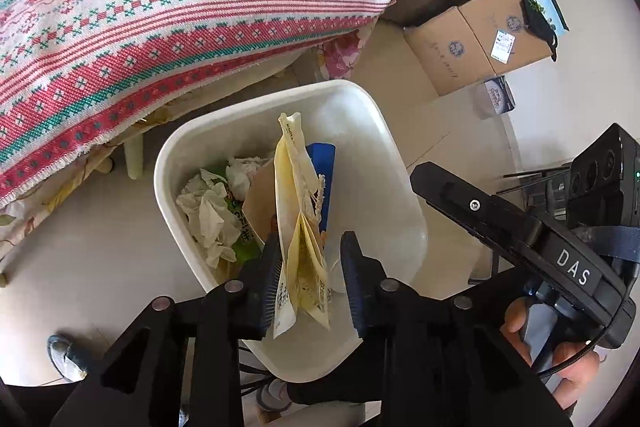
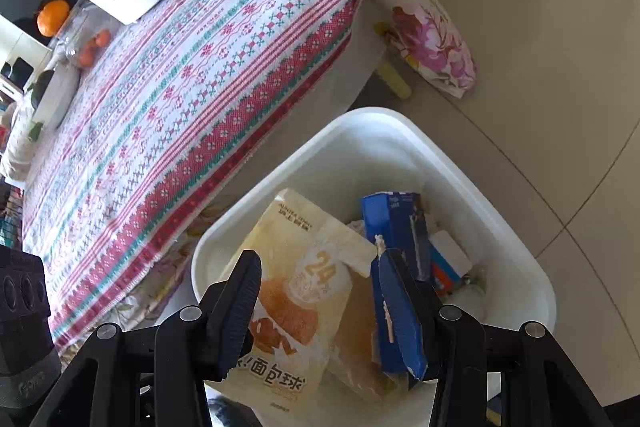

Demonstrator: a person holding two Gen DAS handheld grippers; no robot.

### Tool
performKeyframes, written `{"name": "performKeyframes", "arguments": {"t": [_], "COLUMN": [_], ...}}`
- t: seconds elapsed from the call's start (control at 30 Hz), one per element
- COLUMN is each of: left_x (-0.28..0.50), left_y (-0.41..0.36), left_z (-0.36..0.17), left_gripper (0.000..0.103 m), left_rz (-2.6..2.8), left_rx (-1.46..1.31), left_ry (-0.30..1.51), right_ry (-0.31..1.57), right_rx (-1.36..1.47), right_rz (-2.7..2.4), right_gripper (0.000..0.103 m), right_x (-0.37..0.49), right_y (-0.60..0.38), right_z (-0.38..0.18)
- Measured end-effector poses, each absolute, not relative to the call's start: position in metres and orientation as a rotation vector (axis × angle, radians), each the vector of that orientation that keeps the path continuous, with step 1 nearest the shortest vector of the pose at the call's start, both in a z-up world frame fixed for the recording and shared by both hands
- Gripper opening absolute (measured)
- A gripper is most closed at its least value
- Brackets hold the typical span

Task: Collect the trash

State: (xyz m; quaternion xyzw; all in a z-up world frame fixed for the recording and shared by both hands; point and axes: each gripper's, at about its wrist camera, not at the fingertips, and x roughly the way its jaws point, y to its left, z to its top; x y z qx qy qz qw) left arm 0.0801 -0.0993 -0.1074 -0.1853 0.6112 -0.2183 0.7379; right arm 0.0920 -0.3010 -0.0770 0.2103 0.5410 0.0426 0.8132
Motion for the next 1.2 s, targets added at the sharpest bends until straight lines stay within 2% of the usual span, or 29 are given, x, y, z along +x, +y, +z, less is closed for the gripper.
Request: {"name": "performKeyframes", "arguments": {"t": [0.3,0.37,0.47,0.8,0.93,1.0,1.07,1.13,1.2], "left_x": [0.082,0.081,0.080,0.096,0.111,0.113,0.108,0.101,0.097], "left_y": [-0.092,-0.097,-0.100,-0.138,-0.146,-0.141,-0.130,-0.115,-0.102], "left_z": [-0.103,-0.109,-0.120,-0.141,-0.144,-0.132,-0.117,-0.100,-0.088], "left_gripper": [0.029,0.010,0.003,0.003,0.005,0.016,0.045,0.056,0.058], "left_rz": [-0.446,-0.435,-0.420,-0.407,-0.439,-0.440,-0.416,-0.362,-0.329], "left_rx": [-0.350,-0.324,-0.333,-0.297,-0.300,-0.305,-0.301,-0.280,-0.264], "left_ry": [1.321,1.329,1.367,1.308,1.343,1.309,1.260,1.208,1.189], "right_ry": [1.141,1.144,1.145,1.120,1.104,1.087,1.057,1.026,1.004], "right_rx": [0.461,0.473,0.483,0.508,0.505,0.512,0.532,0.538,0.521], "right_rz": [0.142,0.142,0.143,0.131,0.142,0.147,0.152,0.157,0.167], "right_gripper": [0.055,0.055,0.055,0.055,0.055,0.058,0.063,0.068,0.071], "right_x": [0.096,0.097,0.099,0.100,0.099,0.098,0.096,0.094,0.092], "right_y": [-0.290,-0.291,-0.291,-0.296,-0.296,-0.299,-0.303,-0.303,-0.299], "right_z": [-0.072,-0.072,-0.073,-0.070,-0.066,-0.063,-0.058,-0.050,-0.043]}}
